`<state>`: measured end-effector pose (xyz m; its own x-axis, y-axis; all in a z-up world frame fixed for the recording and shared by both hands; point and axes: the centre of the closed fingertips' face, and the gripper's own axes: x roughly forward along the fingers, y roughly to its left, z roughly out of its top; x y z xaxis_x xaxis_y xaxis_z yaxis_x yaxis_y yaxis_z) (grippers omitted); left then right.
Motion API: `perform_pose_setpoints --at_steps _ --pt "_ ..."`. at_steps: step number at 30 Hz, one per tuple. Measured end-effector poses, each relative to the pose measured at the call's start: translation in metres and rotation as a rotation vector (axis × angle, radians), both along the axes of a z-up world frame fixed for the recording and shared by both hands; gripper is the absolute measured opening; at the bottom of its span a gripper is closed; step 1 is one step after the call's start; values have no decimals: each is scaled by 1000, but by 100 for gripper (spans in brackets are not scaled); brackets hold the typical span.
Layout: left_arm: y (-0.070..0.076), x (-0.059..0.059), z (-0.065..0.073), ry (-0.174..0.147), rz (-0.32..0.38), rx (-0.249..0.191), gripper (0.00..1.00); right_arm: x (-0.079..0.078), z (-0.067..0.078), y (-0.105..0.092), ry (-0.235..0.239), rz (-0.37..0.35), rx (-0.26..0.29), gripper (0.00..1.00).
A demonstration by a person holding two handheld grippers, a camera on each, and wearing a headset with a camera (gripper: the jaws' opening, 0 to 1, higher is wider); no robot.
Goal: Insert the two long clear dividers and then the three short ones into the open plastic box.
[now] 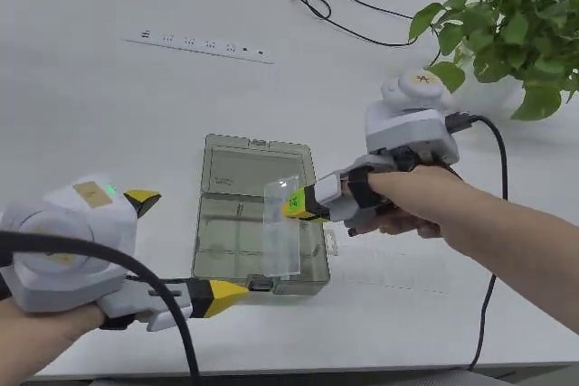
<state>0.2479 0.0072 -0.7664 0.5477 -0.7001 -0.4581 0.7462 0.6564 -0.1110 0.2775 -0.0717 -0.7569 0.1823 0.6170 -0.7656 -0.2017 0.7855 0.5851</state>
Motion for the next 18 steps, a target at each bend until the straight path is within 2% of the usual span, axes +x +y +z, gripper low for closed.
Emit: perform_pose_setpoints --at_steps 3,6,12,14,18 --pt "1 -1 1 0 4 -7 97 4 -1 4 24 -2 -14 2" --pt "2 -2 0 2 5 -5 96 4 -3 5 46 8 -47 2" --pt "5 -2 0 0 14 -11 96 3 -3 13 102 0 -71 2" --pt "5 -3 0 3 15 -11 96 4 -5 14 133 -8 -84 2" --pt "4 -4 -1 3 13 -15 96 10 -11 16 159 -14 -91 2"
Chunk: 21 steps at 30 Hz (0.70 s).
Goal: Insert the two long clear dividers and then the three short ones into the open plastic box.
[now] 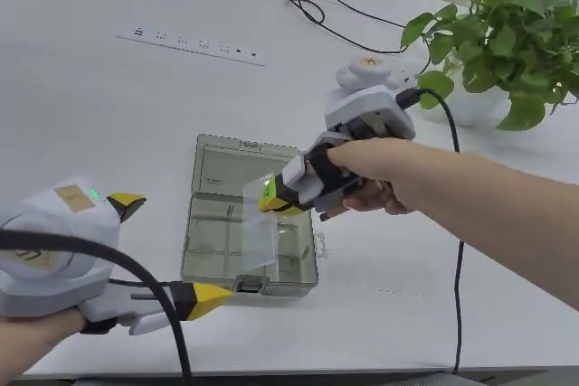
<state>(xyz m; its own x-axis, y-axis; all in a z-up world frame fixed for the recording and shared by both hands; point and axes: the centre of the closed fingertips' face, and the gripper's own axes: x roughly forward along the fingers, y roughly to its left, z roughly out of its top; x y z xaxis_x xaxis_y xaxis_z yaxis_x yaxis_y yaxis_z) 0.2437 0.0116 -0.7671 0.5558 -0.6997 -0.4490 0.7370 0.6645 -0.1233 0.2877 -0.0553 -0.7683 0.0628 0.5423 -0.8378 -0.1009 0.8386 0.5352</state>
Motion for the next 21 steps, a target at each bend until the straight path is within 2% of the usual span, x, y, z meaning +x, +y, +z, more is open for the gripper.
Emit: perform_pose_setpoints --at_steps 1,3,6,17,21 --pt "0 0 0 2 1 -1 95 -4 0 2 27 -8 1 2" --pt "-1 0 0 2 -1 -2 95 -8 -2 5 45 -14 -6 2" --pt "-1 0 0 0 -1 -3 95 -4 -7 6 73 -17 -12 2" --pt "2 0 -3 6 3 -9 94 -1 -15 7 104 -36 -34 2" --pt "2 -1 -4 10 3 -9 94 -9 -15 10 102 -28 -47 2"
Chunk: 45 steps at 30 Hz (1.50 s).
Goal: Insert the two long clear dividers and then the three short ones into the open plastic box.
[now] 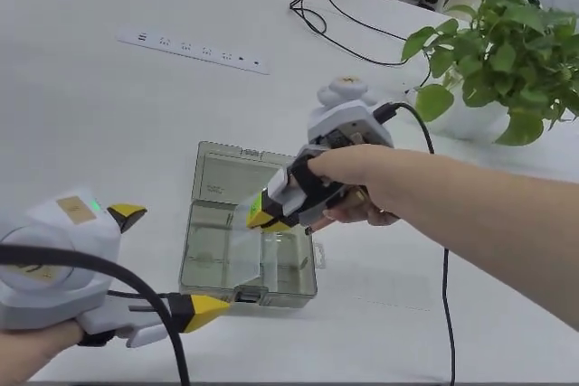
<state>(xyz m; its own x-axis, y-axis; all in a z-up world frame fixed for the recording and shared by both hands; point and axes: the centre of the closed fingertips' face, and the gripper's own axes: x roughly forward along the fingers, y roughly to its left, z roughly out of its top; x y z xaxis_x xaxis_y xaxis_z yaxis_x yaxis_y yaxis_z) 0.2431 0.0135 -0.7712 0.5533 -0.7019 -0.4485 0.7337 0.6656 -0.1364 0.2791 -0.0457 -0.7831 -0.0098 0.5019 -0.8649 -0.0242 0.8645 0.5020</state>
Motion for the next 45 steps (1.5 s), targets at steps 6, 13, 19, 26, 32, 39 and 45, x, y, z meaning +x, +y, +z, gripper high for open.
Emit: perform_pose_setpoints --at_steps 6,13,19,26,32,39,45 --pt "1 0 -1 1 1 -5 93 -3 -1 1 3 17 -27 2" --pt "3 1 -2 3 7 -6 92 -4 -2 5 3 33 -43 2" --pt "5 2 -2 5 16 -13 92 -2 -4 4 0 44 -61 2" --pt "6 1 -3 6 22 -16 91 0 -6 4 2 43 -68 2" --pt "7 2 -3 8 25 -18 91 3 -9 2 5 43 -78 2" --pt "8 1 -3 11 32 -21 90 6 -12 2 4 48 -82 2" --pt "9 1 -4 14 36 -20 90 3 -14 2 6 49 -93 2"
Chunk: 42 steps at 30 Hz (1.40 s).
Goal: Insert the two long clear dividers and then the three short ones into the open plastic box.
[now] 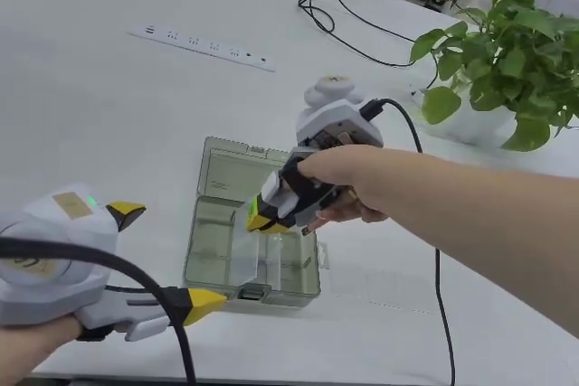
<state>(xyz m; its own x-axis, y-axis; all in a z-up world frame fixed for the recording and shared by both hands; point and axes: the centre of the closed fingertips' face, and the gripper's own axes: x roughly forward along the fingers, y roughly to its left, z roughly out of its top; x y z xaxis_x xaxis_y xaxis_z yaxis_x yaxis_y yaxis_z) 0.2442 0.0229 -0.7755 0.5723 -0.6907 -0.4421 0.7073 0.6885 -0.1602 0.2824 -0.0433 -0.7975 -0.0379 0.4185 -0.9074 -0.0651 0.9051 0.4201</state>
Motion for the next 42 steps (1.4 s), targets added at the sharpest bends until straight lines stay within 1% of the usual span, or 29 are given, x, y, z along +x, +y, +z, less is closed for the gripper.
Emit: perform_pose_setpoints --at_steps 2,5,7,11,13,14,21,22,25,33,34,35,39,40,42 --pt "0 0 1 -4 3 -2 90 -2 1 1 -1 2 -2 2" --pt "1 1 0 -1 6 -2 89 -5 2 2 1 5 -4 2" --pt "1 1 0 0 7 -6 89 -3 0 1 1 6 -6 2" --pt "1 1 -1 2 7 -5 89 -6 2 3 3 9 -5 2" --pt "1 1 -1 3 6 -3 89 -3 0 2 1 17 -10 2" --pt "0 1 -1 3 5 -4 89 -4 1 3 -1 21 -13 2" --pt "-1 2 0 0 3 -10 89 -9 4 8 -13 77 -57 2" --pt "-1 2 -1 0 3 -8 89 -9 4 8 -14 86 -70 2" --pt "0 2 -1 4 4 -10 89 -10 5 8 -18 106 -82 2" --pt "0 1 -3 7 6 -12 89 -9 8 5 -12 102 -79 2" --pt "0 1 -3 8 5 -13 88 -5 5 4 -11 101 -78 2" --pt "0 1 -3 7 6 -12 88 -4 5 4 -11 103 -81 2" --pt "0 0 -3 9 8 -14 88 -6 4 6 -15 118 -94 2" --pt "0 0 -4 12 7 -11 88 1 0 5 -18 127 -100 2" --pt "1 0 -4 11 9 -13 88 0 0 6 -18 134 -108 2"
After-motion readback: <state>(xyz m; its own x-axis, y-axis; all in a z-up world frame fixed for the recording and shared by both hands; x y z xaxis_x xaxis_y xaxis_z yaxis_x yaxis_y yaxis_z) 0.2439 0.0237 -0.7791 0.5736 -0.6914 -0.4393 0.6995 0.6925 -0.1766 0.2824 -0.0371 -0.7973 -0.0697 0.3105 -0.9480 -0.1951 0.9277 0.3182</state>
